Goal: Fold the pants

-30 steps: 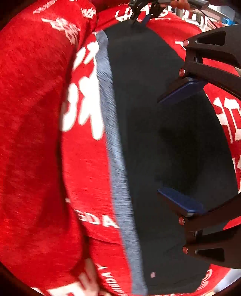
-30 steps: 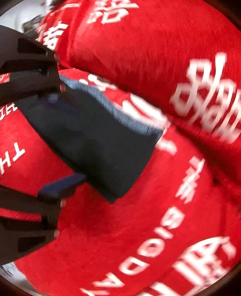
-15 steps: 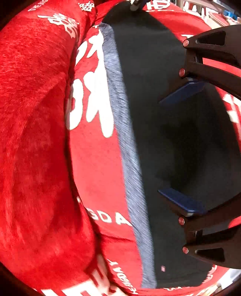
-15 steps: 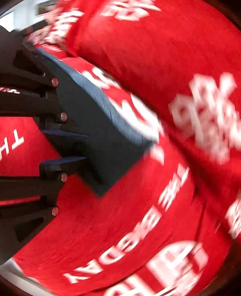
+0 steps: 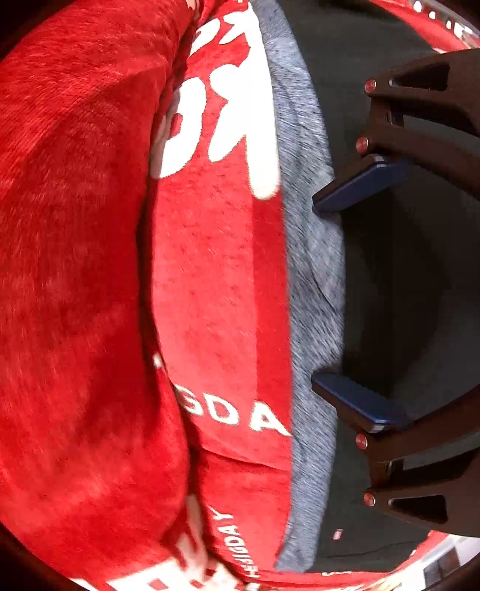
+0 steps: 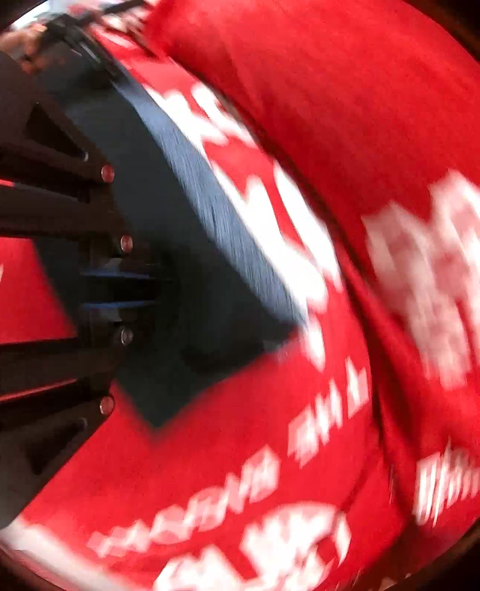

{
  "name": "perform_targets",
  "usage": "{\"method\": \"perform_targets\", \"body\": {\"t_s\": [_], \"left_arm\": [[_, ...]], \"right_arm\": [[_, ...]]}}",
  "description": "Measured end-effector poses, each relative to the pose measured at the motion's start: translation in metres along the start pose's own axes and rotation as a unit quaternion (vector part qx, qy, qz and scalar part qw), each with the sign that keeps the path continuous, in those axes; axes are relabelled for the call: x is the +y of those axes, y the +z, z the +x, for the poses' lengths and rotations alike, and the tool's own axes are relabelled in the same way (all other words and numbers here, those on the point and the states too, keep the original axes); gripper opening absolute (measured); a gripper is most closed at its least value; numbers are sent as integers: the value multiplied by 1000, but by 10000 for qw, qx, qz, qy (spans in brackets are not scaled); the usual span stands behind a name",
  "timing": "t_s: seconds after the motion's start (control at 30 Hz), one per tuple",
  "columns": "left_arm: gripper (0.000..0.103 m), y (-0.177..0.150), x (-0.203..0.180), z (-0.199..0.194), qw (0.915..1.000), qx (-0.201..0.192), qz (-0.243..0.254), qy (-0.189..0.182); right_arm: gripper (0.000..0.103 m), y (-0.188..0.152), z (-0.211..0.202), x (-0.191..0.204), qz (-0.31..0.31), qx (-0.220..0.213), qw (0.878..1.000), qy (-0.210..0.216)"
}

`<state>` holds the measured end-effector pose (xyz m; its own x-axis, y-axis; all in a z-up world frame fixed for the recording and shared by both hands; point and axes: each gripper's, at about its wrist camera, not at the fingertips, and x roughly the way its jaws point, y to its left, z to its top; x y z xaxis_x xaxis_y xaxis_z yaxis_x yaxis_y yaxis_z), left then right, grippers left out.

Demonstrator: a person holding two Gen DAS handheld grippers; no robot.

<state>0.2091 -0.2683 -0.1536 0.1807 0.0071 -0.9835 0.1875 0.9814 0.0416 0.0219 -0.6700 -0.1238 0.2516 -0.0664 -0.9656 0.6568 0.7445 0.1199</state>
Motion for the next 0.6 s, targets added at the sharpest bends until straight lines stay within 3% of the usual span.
{"method": "perform_targets", "body": {"t_s": [0.1, 0.13, 0.2, 0.3, 0.33, 0.4, 0.47, 0.5, 0.57, 0.6], "left_arm": [[90, -16, 10, -11, 9999, -4, 35, 147], [90, -22, 13, -16, 9999, -58, 26, 122], [90, -35, 15, -23, 9997, -128, 107, 189], [90, -51, 8, -15, 9985, 61, 386, 395], [91, -57, 7, -12, 9982, 106, 431, 413], [91, -64, 11, -16, 9979, -22, 505, 405], [91, -69, 22, -19, 9971, 19, 571, 504], [91, -70, 30, -20, 9972, 51, 534, 526], [91, -75, 55, -25, 9974, 137, 384, 590], [91, -78, 66, -29, 9975, 141, 302, 625]], "right_arm": [[19, -6, -34, -44, 769, -330, 9949, -559], [22, -10, -45, -50, 885, -450, 9938, -497], [22, -14, -57, -47, 705, -556, 9957, -229], [27, -19, -59, -6, -222, -697, 9973, -30], [40, -22, -50, 7, -428, -598, 9972, 138], [47, -20, -26, 21, -520, -227, 9980, 268], [45, -17, 7, 19, -524, 138, 9984, -145], [40, -17, 18, 6, -411, 224, 9978, -477], [35, -19, 11, -26, 186, 89, 9996, -207], [39, -22, 4, -35, 330, 150, 9986, -375]]}}
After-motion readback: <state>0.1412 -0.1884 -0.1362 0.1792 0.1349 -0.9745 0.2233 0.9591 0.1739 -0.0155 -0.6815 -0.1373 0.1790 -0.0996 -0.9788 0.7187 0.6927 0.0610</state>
